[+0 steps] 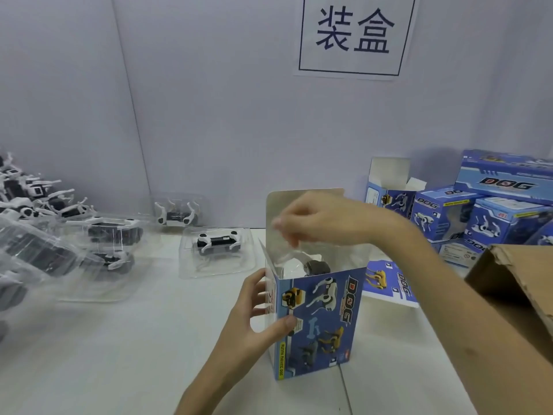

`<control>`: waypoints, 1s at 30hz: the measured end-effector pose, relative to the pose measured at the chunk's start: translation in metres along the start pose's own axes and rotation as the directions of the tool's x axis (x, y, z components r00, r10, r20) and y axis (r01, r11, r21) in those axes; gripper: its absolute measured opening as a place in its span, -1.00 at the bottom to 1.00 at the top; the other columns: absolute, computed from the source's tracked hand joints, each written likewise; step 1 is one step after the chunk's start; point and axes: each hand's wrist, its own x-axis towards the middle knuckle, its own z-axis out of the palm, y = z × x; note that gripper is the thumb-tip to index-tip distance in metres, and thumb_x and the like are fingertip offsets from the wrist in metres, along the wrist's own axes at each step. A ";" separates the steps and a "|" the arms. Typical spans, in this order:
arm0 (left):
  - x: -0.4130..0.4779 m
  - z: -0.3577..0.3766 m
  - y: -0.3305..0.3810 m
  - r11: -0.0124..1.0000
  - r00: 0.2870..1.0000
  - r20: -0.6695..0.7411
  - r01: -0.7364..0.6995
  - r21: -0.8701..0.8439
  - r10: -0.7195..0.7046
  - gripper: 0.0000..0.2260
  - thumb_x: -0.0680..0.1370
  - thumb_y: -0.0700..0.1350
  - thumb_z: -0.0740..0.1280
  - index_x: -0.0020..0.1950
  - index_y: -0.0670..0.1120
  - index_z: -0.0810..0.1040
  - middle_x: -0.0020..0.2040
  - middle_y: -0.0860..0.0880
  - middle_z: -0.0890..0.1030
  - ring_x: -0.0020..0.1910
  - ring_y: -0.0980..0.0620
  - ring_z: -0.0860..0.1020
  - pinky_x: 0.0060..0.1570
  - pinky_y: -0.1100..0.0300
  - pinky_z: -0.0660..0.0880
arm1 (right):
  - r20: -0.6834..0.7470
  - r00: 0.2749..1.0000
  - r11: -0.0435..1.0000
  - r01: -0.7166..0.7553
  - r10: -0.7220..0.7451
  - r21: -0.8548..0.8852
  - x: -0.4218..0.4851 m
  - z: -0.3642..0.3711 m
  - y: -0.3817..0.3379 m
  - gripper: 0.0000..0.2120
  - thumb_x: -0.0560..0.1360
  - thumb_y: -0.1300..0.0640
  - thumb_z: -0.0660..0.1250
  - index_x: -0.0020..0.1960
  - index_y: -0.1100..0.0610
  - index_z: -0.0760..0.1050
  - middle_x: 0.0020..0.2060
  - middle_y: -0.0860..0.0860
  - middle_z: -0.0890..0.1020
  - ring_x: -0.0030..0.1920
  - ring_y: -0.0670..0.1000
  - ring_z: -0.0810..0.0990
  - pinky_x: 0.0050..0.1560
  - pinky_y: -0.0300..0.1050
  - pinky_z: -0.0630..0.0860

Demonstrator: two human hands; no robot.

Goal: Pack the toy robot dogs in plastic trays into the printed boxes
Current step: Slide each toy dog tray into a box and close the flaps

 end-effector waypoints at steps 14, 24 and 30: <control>0.002 0.010 0.017 0.664 0.693 -0.152 -0.569 0.485 0.705 -0.37 0.58 0.14 0.32 0.59 -0.03 0.24 0.58 0.03 0.28 0.55 0.00 0.27 0.48 0.17 0.23 | 0.095 0.993 0.997 -0.069 0.064 0.047 -0.009 0.045 0.018 -0.66 0.69 0.03 0.15 -0.21 0.10 0.49 -0.38 -0.05 0.46 -0.38 -0.09 0.38 -0.21 -0.12 0.36; 0.028 0.022 0.028 0.651 0.623 -0.227 -0.625 0.431 0.749 -0.69 0.48 -0.02 0.35 0.21 -0.01 0.52 0.22 0.19 0.54 0.26 0.10 0.48 0.21 0.14 0.44 | 0.021 0.978 0.936 -0.203 0.206 0.287 -0.008 0.036 0.025 -0.63 0.60 0.20 0.21 -0.39 0.14 0.39 -0.51 -0.04 0.40 -0.46 -0.04 0.32 -0.33 -0.16 0.31; 0.028 0.016 0.044 0.691 0.694 -0.175 -0.591 0.416 0.698 -0.81 0.45 0.03 0.31 -0.03 0.00 0.63 0.03 0.28 0.58 0.11 0.12 0.44 0.10 0.47 0.31 | -0.590 0.778 0.938 0.001 0.216 0.346 -0.022 0.033 0.026 -0.71 0.62 0.12 0.27 -0.27 0.04 0.54 -0.41 -0.06 0.59 -0.34 -0.09 0.58 -0.18 -0.20 0.51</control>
